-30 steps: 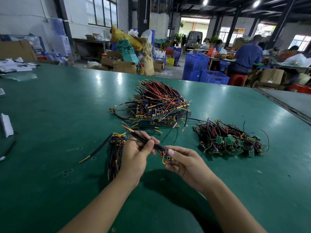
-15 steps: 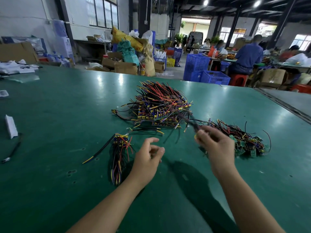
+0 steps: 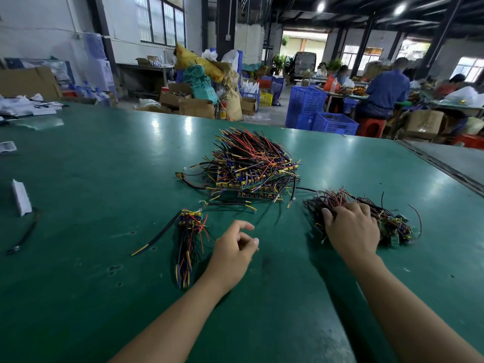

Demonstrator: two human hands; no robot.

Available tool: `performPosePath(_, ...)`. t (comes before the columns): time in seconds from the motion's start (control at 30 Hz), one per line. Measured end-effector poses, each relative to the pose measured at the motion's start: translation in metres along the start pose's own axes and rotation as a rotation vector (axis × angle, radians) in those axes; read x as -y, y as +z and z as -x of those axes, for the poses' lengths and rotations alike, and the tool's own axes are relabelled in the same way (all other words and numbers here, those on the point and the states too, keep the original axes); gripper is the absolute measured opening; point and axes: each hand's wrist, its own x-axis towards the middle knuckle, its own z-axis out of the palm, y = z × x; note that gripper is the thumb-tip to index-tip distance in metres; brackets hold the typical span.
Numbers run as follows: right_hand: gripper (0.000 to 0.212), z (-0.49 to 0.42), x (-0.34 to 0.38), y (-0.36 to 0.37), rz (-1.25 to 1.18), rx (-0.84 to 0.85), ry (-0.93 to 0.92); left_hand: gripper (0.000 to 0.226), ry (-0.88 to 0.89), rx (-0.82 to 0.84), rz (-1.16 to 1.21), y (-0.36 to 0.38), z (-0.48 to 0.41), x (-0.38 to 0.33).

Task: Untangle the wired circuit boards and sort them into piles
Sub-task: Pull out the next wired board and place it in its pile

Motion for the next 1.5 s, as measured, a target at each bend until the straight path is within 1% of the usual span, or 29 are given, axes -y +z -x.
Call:
performPosePath(0.1, 0.041, 0.001, 0.004, 0.004, 0.027, 0.038, 0.062, 0.020, 0.001, -0.001, 0.004, 0.000, 0.001, 0.000)
performPosePath(0.17, 0.037, 0.001, 0.005, 0.005, 0.006, 0.033, 0.078, 0.020, 0.000, 0.001, -0.001, 0.000, 0.001, -0.001)
performPosePath(0.27, 0.031, 0.003, 0.008, 0.003, -0.026, 0.033, 0.045, 0.020, -0.006, 0.006, -0.002, 0.000, 0.001, -0.002)
performPosePath(0.33, 0.033, 0.004, 0.010, 0.002, 0.040, 0.078, 0.015, 0.020, -0.012, 0.001, 0.000, 0.000, 0.001, -0.003)
performPosePath(0.43, 0.039, 0.006, 0.016, 0.002, 0.114, 0.129, 0.033, 0.013, -0.015, 0.003, -0.004, 0.000, 0.001, -0.005)
performPosePath(0.5, 0.036, 0.008, 0.025, 0.000, 0.042, 0.075, 0.043, 0.006, -0.005, 0.004, -0.010, 0.000, 0.002, -0.006)
performPosePath(0.6, 0.021, 0.020, 0.044, -0.006, -0.135, -0.076, -0.045, 0.015, 0.009, 0.019, -0.034, -0.001, 0.003, -0.008)
performPosePath(0.63, 0.019, 0.025, 0.052, -0.008, -0.193, -0.105, -0.077, 0.018, 0.011, 0.031, -0.049, -0.001, 0.003, -0.008)
performPosePath(0.67, 0.021, 0.031, 0.060, -0.009, -0.256, -0.114, -0.095, 0.020, 0.018, 0.039, -0.070, -0.001, 0.004, -0.008)
performPosePath(0.73, 0.033, 0.043, 0.074, -0.014, -0.381, -0.065, -0.100, 0.018, 0.058, 0.039, -0.123, -0.001, 0.005, -0.007)
performPosePath(0.8, 0.039, 0.052, 0.082, -0.016, -0.434, 0.072, -0.090, 0.014, 0.127, 0.011, -0.170, -0.002, 0.007, -0.007)
performPosePath(0.83, 0.041, 0.057, 0.084, -0.014, -0.429, 0.133, -0.113, 0.013, 0.177, -0.005, -0.196, -0.003, 0.008, -0.008)
performPosePath(0.9, 0.045, 0.064, 0.081, -0.011, -0.416, 0.213, -0.176, 0.012, 0.335, -0.084, -0.249, -0.009, 0.010, -0.013)
performPosePath(0.93, 0.048, 0.066, 0.079, -0.010, -0.419, 0.249, -0.183, 0.011, 0.433, -0.169, -0.276, -0.014, 0.010, -0.017)
performPosePath(1.0, 0.053, 0.067, 0.076, -0.008, -0.477, 0.290, -0.179, 0.010, 0.601, -0.401, -0.351, -0.028, 0.006, -0.024)
performPosePath(1.03, 0.053, 0.067, 0.074, -0.008, -0.521, 0.294, -0.168, 0.010, 0.638, -0.520, -0.400, -0.036, 0.003, -0.025)
performPosePath(1.07, 0.054, 0.067, 0.072, -0.008, -0.562, 0.296, -0.154, 0.011, 0.620, -0.622, -0.448, -0.045, -0.001, -0.024)
performPosePath(1.1, 0.054, 0.066, 0.071, -0.008, -0.592, 0.296, -0.145, 0.014, 0.535, -0.695, -0.489, -0.054, -0.006, -0.022)
performPosePath(1.13, 0.054, 0.066, 0.070, -0.009, -0.611, 0.298, -0.141, 0.019, 0.389, -0.731, -0.528, -0.063, -0.010, -0.018)
performPosePath(1.17, 0.054, 0.067, 0.070, -0.010, -0.622, 0.303, -0.139, 0.028, 0.211, -0.727, -0.569, -0.071, -0.013, -0.011)
performPosePath(1.2, 0.054, 0.067, 0.070, -0.010, -0.630, 0.309, -0.137, 0.038, 0.037, -0.687, -0.615, -0.079, -0.017, -0.004)
performPosePath(1.23, 0.054, 0.067, 0.069, -0.010, -0.636, 0.314, -0.136, 0.048, -0.115, -0.621, -0.676, -0.085, -0.018, 0.003)
performPosePath(1.27, 0.054, 0.066, 0.069, -0.010, -0.644, 0.316, -0.136, 0.056, -0.227, -0.539, -0.749, -0.088, -0.019, 0.008)
performPosePath(1.3, 0.055, 0.066, 0.069, -0.010, -0.655, 0.316, -0.134, 0.059, -0.291, -0.463, -0.818, -0.090, -0.020, 0.014)
performPosePath(1.37, 0.056, 0.066, 0.069, -0.009, -0.686, 0.307, -0.127, 0.055, -0.321, -0.382, -0.886, -0.091, -0.025, 0.021)
performPosePath(1.5, 0.061, 0.069, 0.069, -0.009, -0.748, 0.318, -0.118, 0.029, -0.262, -0.399, -0.762, -0.086, -0.028, 0.019)
